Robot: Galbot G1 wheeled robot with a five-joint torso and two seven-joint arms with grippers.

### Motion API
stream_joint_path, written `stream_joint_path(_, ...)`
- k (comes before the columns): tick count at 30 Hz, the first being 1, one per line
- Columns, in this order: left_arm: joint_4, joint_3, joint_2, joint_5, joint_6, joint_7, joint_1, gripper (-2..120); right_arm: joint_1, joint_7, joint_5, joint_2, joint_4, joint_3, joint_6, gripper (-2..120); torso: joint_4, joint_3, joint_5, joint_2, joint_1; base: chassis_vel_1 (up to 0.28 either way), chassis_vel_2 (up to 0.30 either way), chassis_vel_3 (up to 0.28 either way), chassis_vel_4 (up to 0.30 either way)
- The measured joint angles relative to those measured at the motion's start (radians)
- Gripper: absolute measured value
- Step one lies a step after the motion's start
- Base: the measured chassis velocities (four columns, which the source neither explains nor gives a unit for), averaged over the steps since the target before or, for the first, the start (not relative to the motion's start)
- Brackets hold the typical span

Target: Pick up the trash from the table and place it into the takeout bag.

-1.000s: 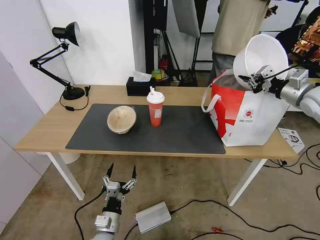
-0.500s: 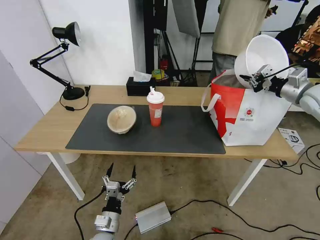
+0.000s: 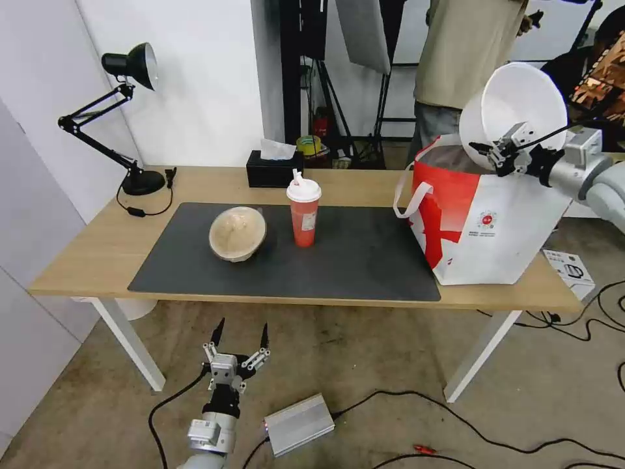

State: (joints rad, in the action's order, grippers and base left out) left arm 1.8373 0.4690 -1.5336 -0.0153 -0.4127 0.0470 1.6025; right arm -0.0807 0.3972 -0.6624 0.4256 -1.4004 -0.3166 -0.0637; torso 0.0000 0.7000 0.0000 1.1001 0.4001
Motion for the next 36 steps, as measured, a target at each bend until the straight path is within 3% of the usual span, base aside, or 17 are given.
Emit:
stream_joint_path(5,0.000,0.000,-0.001,-0.001,0.000,0.000,0.001,100,-0.008,0.000,0.001,-0.002,-0.004,0.000,0.001,4,0.0000,0.000,0.0000,0.000,0.000,0.000,0.000,0.000,0.000)
stream_joint_path(9,0.000,0.001,-0.001,-0.001,0.000,0.000,0.001,100,-0.017,0.000,0.003,-0.003,-0.004,0.001,0.002,24,0.0000,0.000,0.0000,0.000,0.000,0.000,0.000,0.000,0.000)
stream_joint_path(15,0.000,0.002,-0.001,0.000,0.000,0.000,0.001,100,-0.021,0.000,0.003,-0.004,-0.006,0.002,0.003,40,0.0000,0.000,0.0000,0.000,0.000,0.000,0.000,0.000,0.000)
stream_joint_path(19,-0.002,0.002,-0.003,0.000,0.000,0.000,0.000,100,-0.026,0.000,0.004,-0.001,-0.008,0.002,0.003,60,0.0000,0.000,0.0000,0.000,0.000,0.000,0.000,0.000,0.000)
stream_joint_path(21,-0.002,0.002,-0.003,0.000,0.000,0.000,0.000,100,-0.027,0.000,0.004,-0.001,-0.009,0.002,0.003,61,0.0000,0.000,0.0000,0.000,0.000,0.000,0.000,0.000,0.000)
stream_joint_path(23,-0.002,0.002,-0.004,0.000,0.000,0.000,0.000,100,-0.030,0.000,0.004,0.000,-0.009,0.003,0.003,73,0.0000,0.000,0.0000,0.000,0.000,0.000,0.000,0.000,0.000)
stream_joint_path(27,-0.004,0.002,-0.004,0.000,0.000,0.000,-0.001,100,-0.031,0.000,0.005,0.000,-0.008,0.003,0.004,86,0.0000,0.000,0.0000,0.000,0.000,0.000,0.000,0.000,0.000)
stream_joint_path(36,-0.004,0.000,-0.007,0.000,0.000,0.000,-0.003,100,-0.033,0.001,0.005,-0.001,-0.008,0.006,0.007,89,0.0000,0.000,0.0000,0.000,0.000,0.000,0.000,0.000,0.000)
